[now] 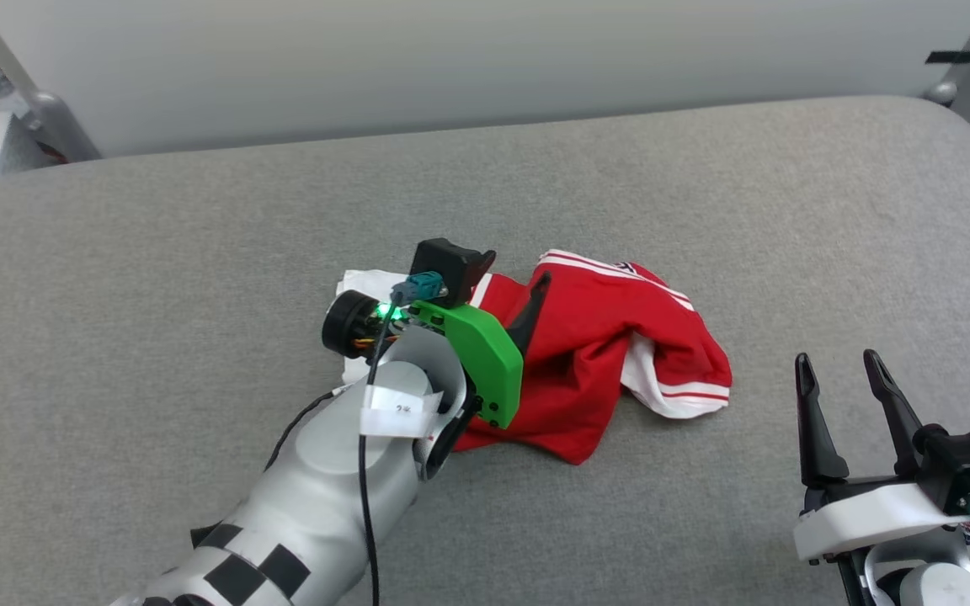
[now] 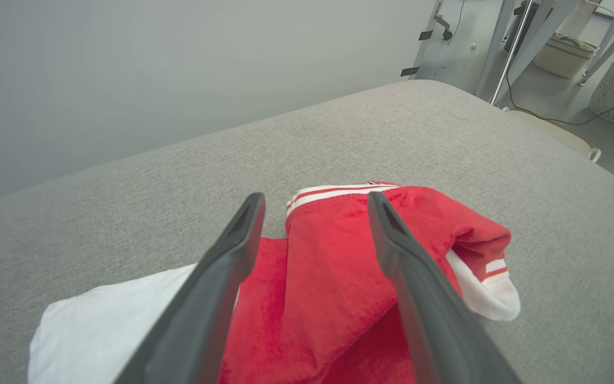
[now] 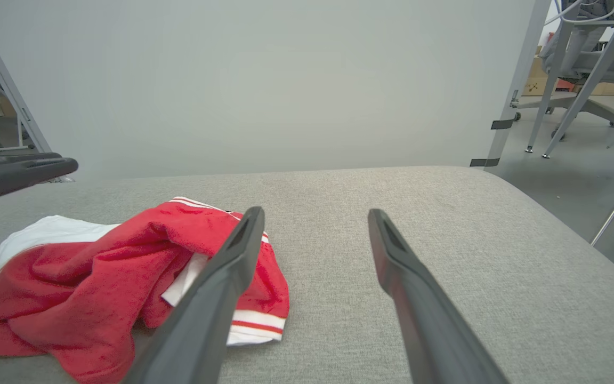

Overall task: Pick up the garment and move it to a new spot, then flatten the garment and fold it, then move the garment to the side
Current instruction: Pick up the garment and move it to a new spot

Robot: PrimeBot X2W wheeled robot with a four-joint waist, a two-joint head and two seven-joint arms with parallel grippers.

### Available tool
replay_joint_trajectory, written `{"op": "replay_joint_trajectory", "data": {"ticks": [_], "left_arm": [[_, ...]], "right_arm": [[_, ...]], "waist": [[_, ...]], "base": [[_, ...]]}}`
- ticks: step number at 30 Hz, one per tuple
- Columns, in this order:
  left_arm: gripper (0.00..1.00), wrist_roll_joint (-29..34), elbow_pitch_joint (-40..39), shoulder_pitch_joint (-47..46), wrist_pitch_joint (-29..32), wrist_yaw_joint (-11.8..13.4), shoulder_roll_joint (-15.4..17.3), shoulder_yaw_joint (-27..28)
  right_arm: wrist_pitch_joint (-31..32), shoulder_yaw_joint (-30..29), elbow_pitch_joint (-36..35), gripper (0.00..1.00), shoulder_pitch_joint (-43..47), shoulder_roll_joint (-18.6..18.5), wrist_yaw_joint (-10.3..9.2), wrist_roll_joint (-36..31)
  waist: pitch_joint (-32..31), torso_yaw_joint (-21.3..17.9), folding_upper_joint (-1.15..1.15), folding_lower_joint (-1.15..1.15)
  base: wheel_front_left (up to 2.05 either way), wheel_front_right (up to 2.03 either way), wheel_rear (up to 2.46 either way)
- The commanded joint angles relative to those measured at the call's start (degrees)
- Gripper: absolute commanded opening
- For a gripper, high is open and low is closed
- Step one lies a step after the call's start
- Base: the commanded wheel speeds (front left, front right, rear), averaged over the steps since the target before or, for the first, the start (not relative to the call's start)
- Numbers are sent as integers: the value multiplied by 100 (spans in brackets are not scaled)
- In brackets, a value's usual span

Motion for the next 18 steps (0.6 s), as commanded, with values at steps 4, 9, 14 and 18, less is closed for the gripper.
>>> {"op": "replay_joint_trajectory", "data": {"ticks": [4,9,14,18], "left_arm": [[100,-111,-318,185,-218,114,389,262],[100,-71,-1281,733,-330,338,951,853],[100,367,-2931,1997,-335,660,1431,1796],[100,731,-3949,3019,-336,786,1466,2554]], "right_arm": [[57,-40,-119,100,179,-2,-5,-10],[114,-73,-225,100,384,-9,-5,-42],[158,-140,-347,100,526,-11,-5,-25],[160,-161,-386,100,651,-29,-5,16]], "waist": [[-611,570,-1,0],[-770,691,-1,0],[-797,744,-1,0],[-800,794,-1,0]], "base": [[0,0,0],[0,0,0],[0,0,0],[0,0,0]]}}
